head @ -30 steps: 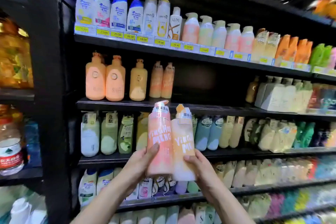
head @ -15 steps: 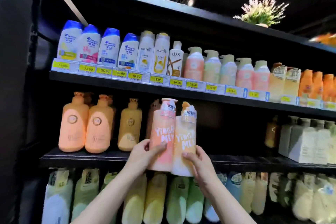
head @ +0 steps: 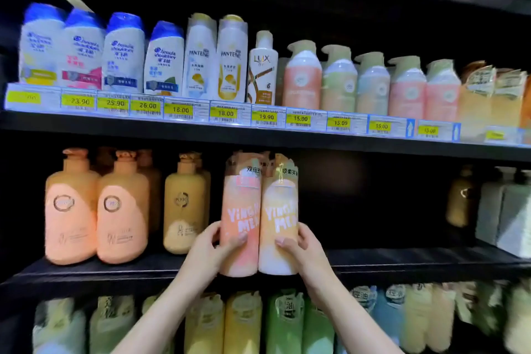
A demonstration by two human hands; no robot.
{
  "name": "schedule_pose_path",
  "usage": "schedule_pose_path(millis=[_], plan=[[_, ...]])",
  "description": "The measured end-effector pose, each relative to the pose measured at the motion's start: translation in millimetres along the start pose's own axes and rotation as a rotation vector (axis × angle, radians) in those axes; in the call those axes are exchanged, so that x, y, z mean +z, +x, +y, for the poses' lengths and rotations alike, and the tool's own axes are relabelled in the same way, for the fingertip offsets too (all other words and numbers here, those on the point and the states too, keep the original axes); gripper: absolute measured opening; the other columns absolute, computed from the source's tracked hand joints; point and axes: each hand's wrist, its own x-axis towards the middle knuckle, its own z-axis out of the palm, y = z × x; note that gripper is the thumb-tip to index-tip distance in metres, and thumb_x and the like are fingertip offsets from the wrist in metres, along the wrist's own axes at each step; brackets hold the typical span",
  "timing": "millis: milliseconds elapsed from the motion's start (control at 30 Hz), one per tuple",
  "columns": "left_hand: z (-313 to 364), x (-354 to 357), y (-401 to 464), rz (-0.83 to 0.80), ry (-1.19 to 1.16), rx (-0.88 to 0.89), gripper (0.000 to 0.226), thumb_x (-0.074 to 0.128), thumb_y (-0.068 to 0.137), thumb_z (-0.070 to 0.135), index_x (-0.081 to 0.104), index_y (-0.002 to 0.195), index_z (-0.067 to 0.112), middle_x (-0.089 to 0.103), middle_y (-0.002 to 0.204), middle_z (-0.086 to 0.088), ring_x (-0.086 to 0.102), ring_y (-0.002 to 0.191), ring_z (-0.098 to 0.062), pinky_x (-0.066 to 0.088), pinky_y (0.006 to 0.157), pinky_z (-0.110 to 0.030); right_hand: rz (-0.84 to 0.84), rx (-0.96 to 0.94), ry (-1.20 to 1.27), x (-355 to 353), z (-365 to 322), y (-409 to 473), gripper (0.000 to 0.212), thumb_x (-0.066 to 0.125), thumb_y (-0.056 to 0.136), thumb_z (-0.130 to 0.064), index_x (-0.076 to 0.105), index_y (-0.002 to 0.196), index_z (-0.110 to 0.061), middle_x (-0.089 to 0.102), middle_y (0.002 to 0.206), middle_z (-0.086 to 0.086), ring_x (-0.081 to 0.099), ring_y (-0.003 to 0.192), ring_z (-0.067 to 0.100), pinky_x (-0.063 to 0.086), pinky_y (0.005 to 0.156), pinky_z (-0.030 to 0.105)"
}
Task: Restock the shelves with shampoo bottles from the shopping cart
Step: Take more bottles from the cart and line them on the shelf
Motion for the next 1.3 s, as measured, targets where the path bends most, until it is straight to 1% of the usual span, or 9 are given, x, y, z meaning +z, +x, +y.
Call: schedule_pose_path(millis=[100,333,500,567,667,800,933,1100,1300], plan=[[-9.0,2.7,5.5,0.01,0.027,0.02,0.04,0.074,0.077,0.012,0.054,0.111,0.017,0.066,0.105,0.007,0.065,0.08,0.009,0.048,0.067,-0.008,-0.028,0.01,-0.008,-2.2,4.3,5.2,0.074,0.075,0.051,-0.041,0.056,0.116,-0.012,0.07,0.109,0.008,0.068,0.1,0.022,0.056,0.084,0.035],[-14.3,4.7,18.3,0.007,0.052,-0.024,0.044,0.074,0.079,0.017,0.05,0.116,0.014,0.067,0.108,0.006,0.065,0.08,0.01,0.05,0.066,-0.009,0.004,0.006,0.022,-2.6,6.8,18.9,0.068,0.077,0.055,-0.028,0.053,0.117,-0.011,0.068,0.112,0.011,0.068,0.099,0.021,0.055,0.085,0.034],[-12.3,7.2,21.3,0.007,0.051,-0.052,0.049,0.073,0.08,0.022,0.048,0.121,0.016,0.063,0.104,0.016,0.062,0.08,0.016,0.048,0.065,-0.007,-0.002,-0.013,0.028,-4.9,8.3,27.0,0.081,0.077,0.054,-0.016,0.042,0.127,-0.016,0.062,0.117,0.005,0.065,0.102,0.012,0.052,0.081,0.025],[-13.5,8.6,20.4,0.028,0.048,-0.046,0.048,0.073,0.08,0.02,0.048,0.121,0.014,0.064,0.104,0.014,0.063,0.08,0.014,0.049,0.065,-0.006,-0.034,-0.001,0.022,-5.9,10.6,28.9,0.08,0.08,0.056,-0.012,0.041,0.126,-0.019,0.062,0.118,0.003,0.064,0.104,0.012,0.052,0.082,0.024],[-18.1,8.9,20.0,0.06,0.072,-0.046,0.053,0.074,0.078,0.025,0.05,0.124,0.015,0.066,0.112,0.007,0.063,0.095,0.003,0.051,0.075,-0.015,-0.059,0.017,0.006,-6.5,13.8,31.8,0.068,0.082,0.063,-0.009,0.044,0.118,-0.025,0.061,0.119,0.005,0.063,0.106,0.015,0.052,0.088,0.03],[-20.9,8.5,16.4,0.089,0.126,-0.033,0.067,0.079,0.07,0.034,0.047,0.127,0.016,0.064,0.117,0.006,0.061,0.103,-0.003,0.051,0.084,-0.022,-0.079,0.031,-0.002,-6.2,15.0,33.5,0.072,0.08,0.071,-0.003,0.04,0.129,-0.018,0.061,0.122,0.006,0.064,0.106,0.014,0.052,0.085,0.028],[-22.3,10.9,12.0,0.143,0.231,-0.01,0.084,0.086,0.064,0.027,0.039,0.133,0.017,0.058,0.124,0.0,0.059,0.108,-0.01,0.051,0.09,-0.028,-0.101,0.048,0.01,-8.2,14.2,33.3,0.069,0.077,0.074,-0.001,0.04,0.129,-0.02,0.062,0.12,0.005,0.064,0.106,0.014,0.051,0.086,0.027],[-21.0,13.4,10.0,0.176,0.255,0.008,0.074,0.083,0.068,0.022,0.038,0.126,0.019,0.055,0.119,0.003,0.055,0.105,-0.009,0.041,0.085,-0.019,-0.128,0.055,0.043,-12.1,15.8,33.7,0.062,0.073,0.076,0.003,0.043,0.123,-0.025,0.062,0.119,0.006,0.063,0.108,0.013,0.053,0.085,0.025],[-24.1,8.3,13.7,0.072,0.289,0.0,0.062,0.077,0.076,0.026,0.037,0.123,0.019,0.054,0.124,0.005,0.052,0.115,-0.006,0.039,0.083,-0.01,-0.143,0.029,0.067,-11.9,17.6,33.8,0.061,0.07,0.077,0.004,0.043,0.126,-0.021,0.063,0.117,0.005,0.065,0.104,0.01,0.054,0.075,0.018]])
